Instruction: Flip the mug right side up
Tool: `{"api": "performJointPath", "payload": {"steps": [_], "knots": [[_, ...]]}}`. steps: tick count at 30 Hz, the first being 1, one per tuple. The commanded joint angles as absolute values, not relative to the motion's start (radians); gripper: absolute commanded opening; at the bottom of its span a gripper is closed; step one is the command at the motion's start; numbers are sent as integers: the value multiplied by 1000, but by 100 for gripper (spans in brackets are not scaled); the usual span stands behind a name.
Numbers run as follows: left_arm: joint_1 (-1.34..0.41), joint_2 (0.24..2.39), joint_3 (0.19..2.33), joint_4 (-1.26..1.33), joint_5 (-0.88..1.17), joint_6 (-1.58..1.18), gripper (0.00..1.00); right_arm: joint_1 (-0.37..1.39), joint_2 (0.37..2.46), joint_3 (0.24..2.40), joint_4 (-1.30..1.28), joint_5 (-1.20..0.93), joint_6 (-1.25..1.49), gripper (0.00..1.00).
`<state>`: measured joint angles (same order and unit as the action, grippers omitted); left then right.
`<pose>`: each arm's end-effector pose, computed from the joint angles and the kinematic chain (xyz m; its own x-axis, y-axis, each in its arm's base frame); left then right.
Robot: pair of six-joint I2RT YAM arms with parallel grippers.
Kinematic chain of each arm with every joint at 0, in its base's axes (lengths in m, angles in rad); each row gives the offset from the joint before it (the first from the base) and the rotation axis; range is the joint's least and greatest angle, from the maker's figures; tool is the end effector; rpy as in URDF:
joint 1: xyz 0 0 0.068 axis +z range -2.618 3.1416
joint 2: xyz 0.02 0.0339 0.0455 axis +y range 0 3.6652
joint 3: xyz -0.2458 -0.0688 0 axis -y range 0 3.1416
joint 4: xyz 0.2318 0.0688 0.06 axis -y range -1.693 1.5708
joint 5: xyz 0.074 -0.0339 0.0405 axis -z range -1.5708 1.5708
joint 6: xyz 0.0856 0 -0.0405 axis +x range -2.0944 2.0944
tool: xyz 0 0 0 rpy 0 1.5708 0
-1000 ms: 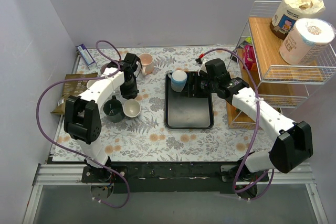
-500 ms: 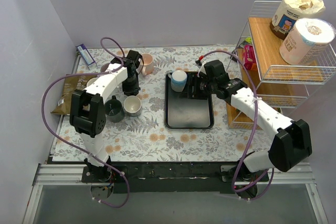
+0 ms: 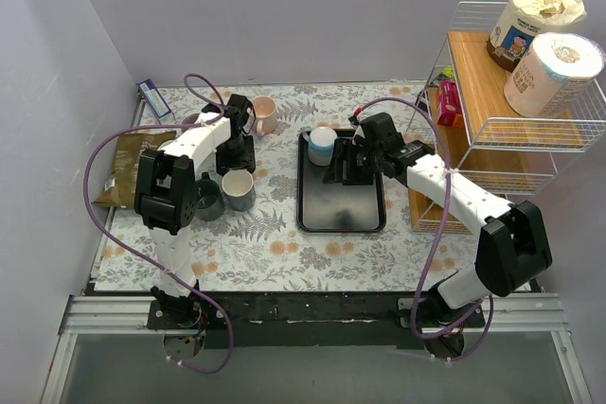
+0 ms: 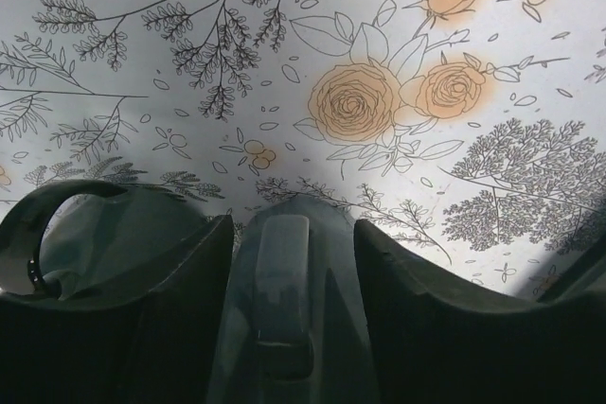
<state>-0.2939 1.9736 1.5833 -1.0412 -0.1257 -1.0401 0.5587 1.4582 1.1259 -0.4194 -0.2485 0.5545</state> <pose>0.3626 -0.0985 0.1495 -0.7132 -0.6781 -0.1773 -0.6804 0.7306 -0.0569 0.2820 0.2011 0.2317 -0.8430 0.0748 -0.5326 -0.2615 0.8084 0.5274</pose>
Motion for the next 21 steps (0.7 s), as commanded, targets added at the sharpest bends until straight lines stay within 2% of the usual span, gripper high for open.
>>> {"api": "performJointPath", "payload": {"steps": [1, 2, 8, 10, 15, 21], "knots": [[-291, 1944, 1626, -1042, -103, -1026, 56, 561, 1515, 1204, -454, -189, 534, 71], [-291, 1941, 1638, -1042, -103, -1028, 60, 561, 1526, 1232, -459, -180, 520, 72], [-291, 1895, 1697, -1023, -86, -1020, 70, 563, 1586, 1334, -465, -117, 444, 74], [-290, 1876, 1713, -1000, -49, -1016, 76, 563, 1603, 1382, -443, -95, 417, 75], [-291, 1841, 1753, -1000, -41, -1023, 78, 565, 1657, 1439, -325, -45, 316, 76], [-291, 1731, 1730, -944, -17, -1052, 91, 566, 1839, 1591, -253, -5, 160, 75]]}}
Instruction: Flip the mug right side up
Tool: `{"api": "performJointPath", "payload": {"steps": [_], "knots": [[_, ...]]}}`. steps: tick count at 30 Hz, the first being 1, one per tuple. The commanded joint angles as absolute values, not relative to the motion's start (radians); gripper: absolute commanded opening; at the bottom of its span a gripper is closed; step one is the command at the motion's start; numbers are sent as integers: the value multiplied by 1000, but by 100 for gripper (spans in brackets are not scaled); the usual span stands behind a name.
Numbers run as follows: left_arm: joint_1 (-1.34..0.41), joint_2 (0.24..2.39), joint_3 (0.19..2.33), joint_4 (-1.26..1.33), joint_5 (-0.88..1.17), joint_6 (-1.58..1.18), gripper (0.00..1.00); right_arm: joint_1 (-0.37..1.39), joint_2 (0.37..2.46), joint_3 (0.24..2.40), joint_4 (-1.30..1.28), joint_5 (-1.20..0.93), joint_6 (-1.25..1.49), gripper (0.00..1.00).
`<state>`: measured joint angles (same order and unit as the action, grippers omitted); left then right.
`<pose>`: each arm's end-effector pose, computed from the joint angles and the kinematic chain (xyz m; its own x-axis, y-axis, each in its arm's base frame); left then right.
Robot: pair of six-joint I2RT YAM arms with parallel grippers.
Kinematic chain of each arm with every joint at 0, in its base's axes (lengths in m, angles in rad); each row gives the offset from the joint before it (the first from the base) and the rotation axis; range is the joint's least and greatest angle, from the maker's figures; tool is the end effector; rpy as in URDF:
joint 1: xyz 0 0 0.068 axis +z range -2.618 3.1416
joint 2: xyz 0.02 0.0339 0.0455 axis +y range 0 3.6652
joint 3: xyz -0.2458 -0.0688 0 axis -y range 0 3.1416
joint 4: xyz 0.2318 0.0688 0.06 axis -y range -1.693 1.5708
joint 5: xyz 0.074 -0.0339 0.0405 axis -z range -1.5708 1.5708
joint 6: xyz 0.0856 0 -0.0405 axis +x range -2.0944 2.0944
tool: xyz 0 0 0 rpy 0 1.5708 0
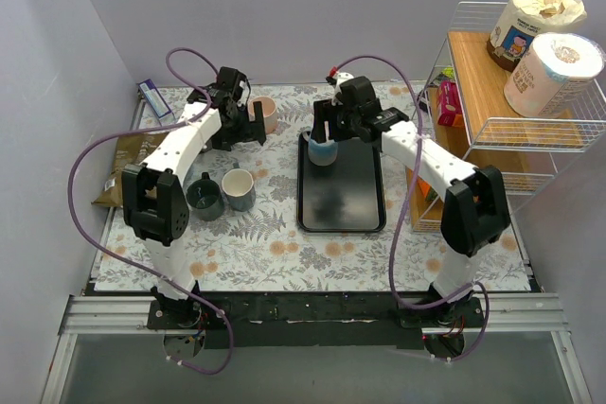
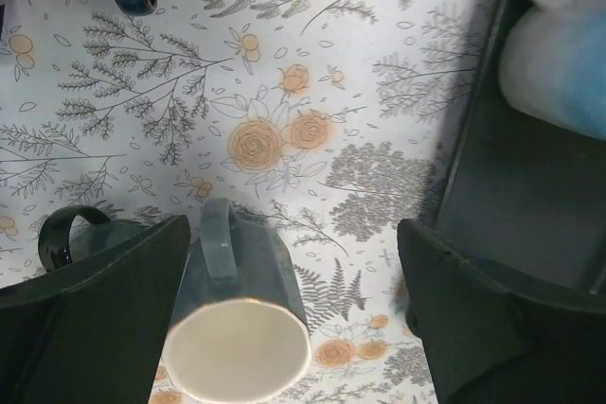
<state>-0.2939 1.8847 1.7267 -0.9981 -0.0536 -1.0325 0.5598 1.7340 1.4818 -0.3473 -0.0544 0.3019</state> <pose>0.3827 -0.1111 0.2241 -0.6797 -0.6900 -0.2487 -0.6144 0.7208 -0.3208 0.3628 0.2328 0.2663 -0.6255 -0.0416 -0.7792 -0.4004 0.8742 0.2748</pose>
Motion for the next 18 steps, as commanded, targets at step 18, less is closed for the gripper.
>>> {"api": "performJointPath", "payload": {"steps": [18], "knots": [[-291, 1445, 1583, -735, 212, -1124, 98, 568, 2072, 1661, -54, -46, -106, 75]]}}
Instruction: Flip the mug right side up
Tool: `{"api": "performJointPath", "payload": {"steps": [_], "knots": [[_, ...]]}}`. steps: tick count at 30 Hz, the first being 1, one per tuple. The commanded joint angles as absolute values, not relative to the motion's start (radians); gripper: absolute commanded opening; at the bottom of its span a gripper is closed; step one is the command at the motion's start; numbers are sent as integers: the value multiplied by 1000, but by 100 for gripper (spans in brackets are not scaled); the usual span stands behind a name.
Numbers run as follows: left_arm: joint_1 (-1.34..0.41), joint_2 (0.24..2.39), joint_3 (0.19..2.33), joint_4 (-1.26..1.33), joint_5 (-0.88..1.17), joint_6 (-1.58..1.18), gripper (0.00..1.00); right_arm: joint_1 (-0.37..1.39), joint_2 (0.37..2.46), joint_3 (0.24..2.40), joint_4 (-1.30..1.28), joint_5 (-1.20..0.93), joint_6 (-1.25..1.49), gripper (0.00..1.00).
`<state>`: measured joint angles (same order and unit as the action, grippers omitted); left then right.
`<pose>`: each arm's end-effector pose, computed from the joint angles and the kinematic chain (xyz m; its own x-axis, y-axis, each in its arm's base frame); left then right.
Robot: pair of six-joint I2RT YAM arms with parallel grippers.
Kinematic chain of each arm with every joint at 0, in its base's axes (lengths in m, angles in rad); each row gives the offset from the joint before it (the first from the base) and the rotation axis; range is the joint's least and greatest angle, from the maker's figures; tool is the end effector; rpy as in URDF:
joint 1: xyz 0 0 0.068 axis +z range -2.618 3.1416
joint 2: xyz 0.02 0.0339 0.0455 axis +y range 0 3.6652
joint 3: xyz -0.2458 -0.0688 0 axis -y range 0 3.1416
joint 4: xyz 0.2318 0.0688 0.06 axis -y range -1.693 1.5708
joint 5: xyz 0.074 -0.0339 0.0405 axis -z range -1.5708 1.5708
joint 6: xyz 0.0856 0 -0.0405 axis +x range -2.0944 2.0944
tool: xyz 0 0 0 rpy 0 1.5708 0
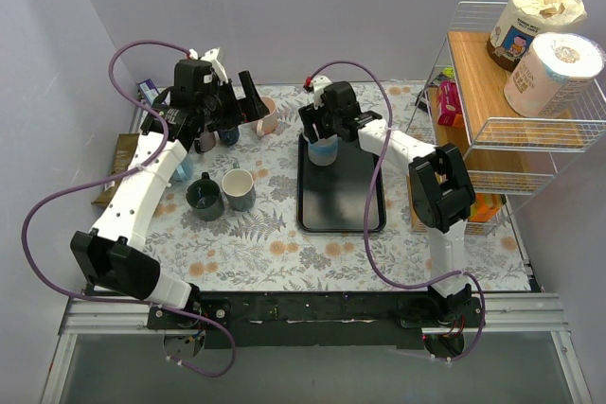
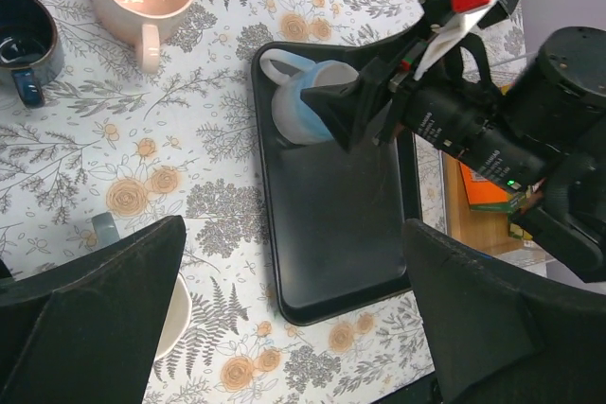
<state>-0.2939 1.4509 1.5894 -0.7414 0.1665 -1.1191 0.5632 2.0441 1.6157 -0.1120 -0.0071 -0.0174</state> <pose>0.3236 -0.1128 0.3591 -0.6115 -0.7419 -0.2750 -0.3066 0.5425 -0.7821 0.4264 0.2700 0.2085 -0.4256 -0.2893 -0.8574 -0.5465 0.8374 -0.0113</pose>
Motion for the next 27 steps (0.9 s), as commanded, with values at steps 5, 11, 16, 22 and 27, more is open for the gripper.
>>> {"api": "performJointPath", "payload": {"steps": [5, 11, 16, 22, 27], "knots": [[-290, 1453, 1571, -736, 232, -1126, 98, 566, 2103, 1690, -86, -60, -138, 74], [-291, 1463, 1548, -723, 258, -1112, 98, 568, 2132, 1718, -164, -71, -149, 73], [-291, 1466, 1526, -710, 268, -1106, 98, 568, 2138, 1721, -241, -75, -153, 69], [-291, 1454, 1490, -693, 273, -1104, 98, 568, 2056, 1649, -310, -51, -147, 66], [-291, 1445, 1457, -673, 278, -1108, 98, 568, 2042, 1657, -446, -52, -193, 64]]}}
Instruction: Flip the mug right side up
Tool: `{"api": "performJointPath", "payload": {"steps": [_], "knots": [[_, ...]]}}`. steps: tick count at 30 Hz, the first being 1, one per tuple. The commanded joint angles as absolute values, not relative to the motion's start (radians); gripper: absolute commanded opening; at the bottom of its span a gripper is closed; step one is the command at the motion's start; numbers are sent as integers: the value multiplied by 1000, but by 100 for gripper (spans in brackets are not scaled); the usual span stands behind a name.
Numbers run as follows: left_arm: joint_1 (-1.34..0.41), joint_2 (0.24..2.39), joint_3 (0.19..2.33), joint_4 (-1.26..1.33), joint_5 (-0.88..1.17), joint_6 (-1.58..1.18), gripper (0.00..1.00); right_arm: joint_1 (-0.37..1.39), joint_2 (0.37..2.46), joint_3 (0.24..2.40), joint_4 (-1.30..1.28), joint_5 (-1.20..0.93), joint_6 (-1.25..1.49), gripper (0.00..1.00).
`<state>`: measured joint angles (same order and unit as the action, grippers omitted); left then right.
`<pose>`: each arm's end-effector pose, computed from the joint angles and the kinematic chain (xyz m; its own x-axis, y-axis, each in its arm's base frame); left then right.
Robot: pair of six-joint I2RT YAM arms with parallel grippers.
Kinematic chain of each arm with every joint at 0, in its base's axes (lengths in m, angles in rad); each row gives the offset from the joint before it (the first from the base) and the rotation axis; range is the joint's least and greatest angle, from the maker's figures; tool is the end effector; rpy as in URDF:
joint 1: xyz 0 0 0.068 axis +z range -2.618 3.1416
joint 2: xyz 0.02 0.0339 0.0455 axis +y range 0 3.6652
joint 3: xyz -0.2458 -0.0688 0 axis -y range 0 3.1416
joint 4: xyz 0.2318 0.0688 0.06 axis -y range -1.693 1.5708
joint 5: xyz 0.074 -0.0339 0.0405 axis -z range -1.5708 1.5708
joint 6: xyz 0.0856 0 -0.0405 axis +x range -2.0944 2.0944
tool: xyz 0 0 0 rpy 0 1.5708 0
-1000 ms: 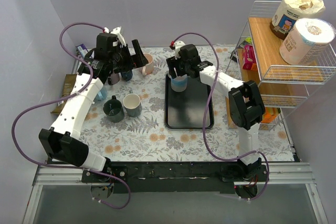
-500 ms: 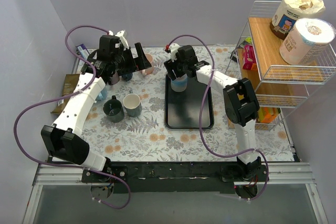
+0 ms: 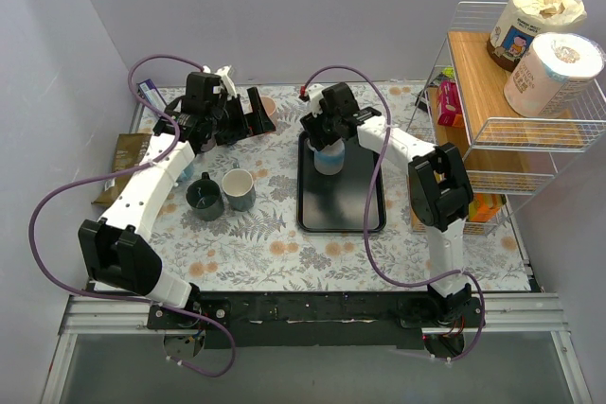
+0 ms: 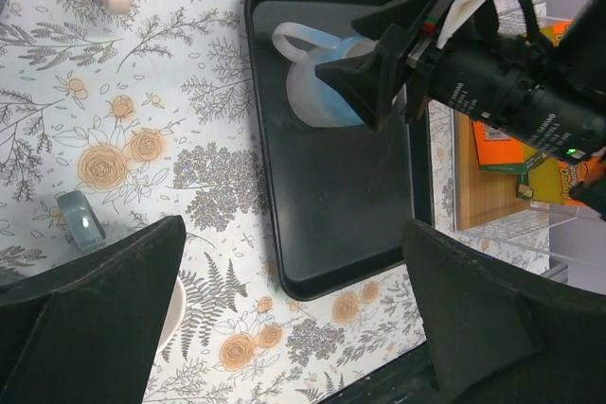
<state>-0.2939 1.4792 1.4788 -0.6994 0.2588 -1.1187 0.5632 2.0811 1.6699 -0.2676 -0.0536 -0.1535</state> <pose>0.3279 -0.1221 0.3172 -0.6898 -0.6998 -0.1859 -0.3503 0.5473 -0.7601 0.4209 0.2712 0.1902 -0.4377 -0.4570 -0.7743 -0.6429 0.7612 -0.0858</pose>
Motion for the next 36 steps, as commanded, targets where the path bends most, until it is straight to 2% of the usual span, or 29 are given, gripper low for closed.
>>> {"api": "performJointPath", "payload": {"steps": [1, 14, 23, 30, 31, 36], "knots": [[-291, 1442, 1453, -673, 279, -1109, 98, 568, 2042, 1655, -462, -46, -201, 64], [-291, 1398, 1414, -669, 284, -1115, 98, 566, 1965, 1565, -606, -45, -273, 60], [-290, 1364, 1381, -667, 288, -1126, 98, 566, 1913, 1468, -568, 58, -383, 57], [-291, 1355, 1370, -670, 288, -1127, 98, 568, 1893, 1497, -561, 89, -472, 36], [-291, 1351, 1368, -670, 287, -1126, 98, 568, 1894, 1505, -564, 89, -476, 27], [-291, 1341, 1361, -670, 284, -1127, 98, 568, 1905, 1525, -583, 51, -457, 5]]}}
